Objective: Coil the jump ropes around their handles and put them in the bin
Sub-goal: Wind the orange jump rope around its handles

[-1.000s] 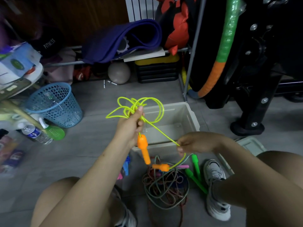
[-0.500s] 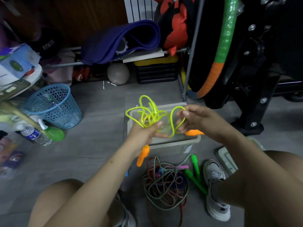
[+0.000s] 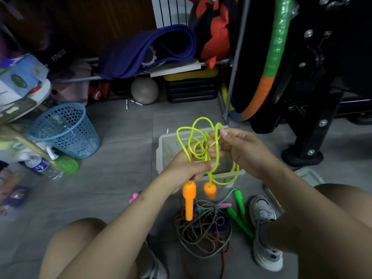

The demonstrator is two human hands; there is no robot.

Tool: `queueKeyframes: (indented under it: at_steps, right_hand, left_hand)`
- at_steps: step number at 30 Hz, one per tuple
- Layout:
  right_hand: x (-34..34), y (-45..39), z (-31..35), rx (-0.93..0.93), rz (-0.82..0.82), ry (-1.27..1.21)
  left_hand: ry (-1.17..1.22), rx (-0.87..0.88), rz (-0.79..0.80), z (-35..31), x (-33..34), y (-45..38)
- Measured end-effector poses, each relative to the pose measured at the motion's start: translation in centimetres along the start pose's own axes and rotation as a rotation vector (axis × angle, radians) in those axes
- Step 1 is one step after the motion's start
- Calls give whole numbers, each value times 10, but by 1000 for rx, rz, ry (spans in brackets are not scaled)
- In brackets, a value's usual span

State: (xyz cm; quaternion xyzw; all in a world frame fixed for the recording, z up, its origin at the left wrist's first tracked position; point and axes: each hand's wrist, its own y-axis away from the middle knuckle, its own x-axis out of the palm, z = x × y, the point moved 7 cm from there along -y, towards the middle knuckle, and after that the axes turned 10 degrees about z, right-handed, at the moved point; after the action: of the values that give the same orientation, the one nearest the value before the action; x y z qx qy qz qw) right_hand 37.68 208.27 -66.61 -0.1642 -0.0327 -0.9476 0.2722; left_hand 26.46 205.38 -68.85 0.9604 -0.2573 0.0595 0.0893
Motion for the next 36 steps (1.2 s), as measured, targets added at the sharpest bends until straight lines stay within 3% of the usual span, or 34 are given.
queueKeyframes:
  at_steps: [8, 15, 18, 21, 26, 30, 36]
  right_hand:
    - [-8, 0, 2, -28, 33, -151]
    - [-11, 0, -13, 97, -63, -257]
    - [-18, 5, -35, 257, -137, -131]
    - [-11, 13, -53, 449, -73, 113]
    - [-3, 16, -67, 508, -77, 559]
    - [8, 16, -91, 560, 55, 566]
    - [18, 16, -89, 530, 79, 440]
  left_hand:
    - [266, -5, 40, 2, -5, 1]
    - [419, 5, -210, 4, -23, 4]
    - [558, 9, -263, 6, -29, 4]
    - [644, -23, -279, 9, -31, 4]
    - [745, -50, -249, 8, -27, 3]
    - [833, -58, -213, 6, -21, 5]
    - [882, -81, -282, 6, -31, 8]
